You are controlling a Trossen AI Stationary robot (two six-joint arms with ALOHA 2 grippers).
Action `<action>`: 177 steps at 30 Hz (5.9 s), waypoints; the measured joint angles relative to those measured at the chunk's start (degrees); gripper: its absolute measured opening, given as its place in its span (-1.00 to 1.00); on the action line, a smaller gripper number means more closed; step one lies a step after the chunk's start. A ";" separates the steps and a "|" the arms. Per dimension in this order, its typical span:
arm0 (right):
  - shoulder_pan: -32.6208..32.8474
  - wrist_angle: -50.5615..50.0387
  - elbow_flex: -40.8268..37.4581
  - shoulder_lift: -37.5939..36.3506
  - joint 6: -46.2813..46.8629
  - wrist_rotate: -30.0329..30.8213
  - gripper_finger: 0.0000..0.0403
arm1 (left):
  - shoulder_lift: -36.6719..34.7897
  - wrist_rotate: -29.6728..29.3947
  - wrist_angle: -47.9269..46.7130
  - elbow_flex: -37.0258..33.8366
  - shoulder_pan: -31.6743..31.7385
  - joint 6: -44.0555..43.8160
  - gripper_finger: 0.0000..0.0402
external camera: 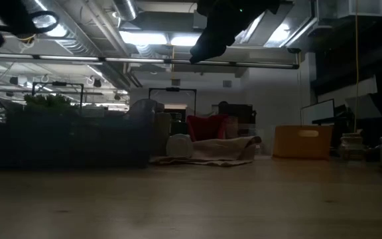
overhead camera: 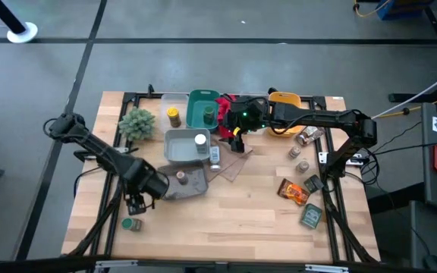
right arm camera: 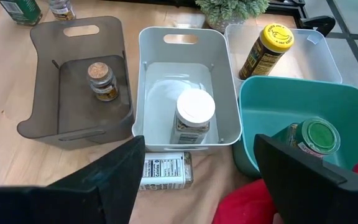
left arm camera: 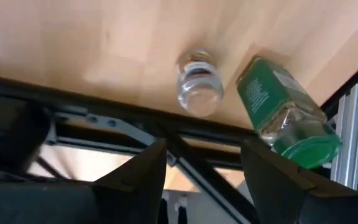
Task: Sort spices by type
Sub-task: Put the brown seasoning bottle into the black bin
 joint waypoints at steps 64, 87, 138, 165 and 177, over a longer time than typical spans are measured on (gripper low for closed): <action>0.02 0.07 0.00 0.00 0.00 0.00 0.49 | 0.07 -5.15 21.06 -18.61 -4.73 -1.73 -0.06; 0.00 0.04 0.00 0.00 0.00 0.00 0.49 | -2.00 -6.43 23.52 -18.59 0.54 3.15 -0.06; 0.04 0.00 0.00 0.00 0.00 0.00 0.49 | -7.67 -19.16 32.26 -20.37 0.52 3.17 -0.24; 0.00 0.02 0.00 0.00 0.00 0.00 0.49 | -8.21 -12.20 14.77 -2.80 1.33 4.02 -0.36; 0.02 0.04 0.00 0.00 0.00 0.00 0.49 | -10.19 -16.24 15.15 2.29 8.12 9.06 -0.36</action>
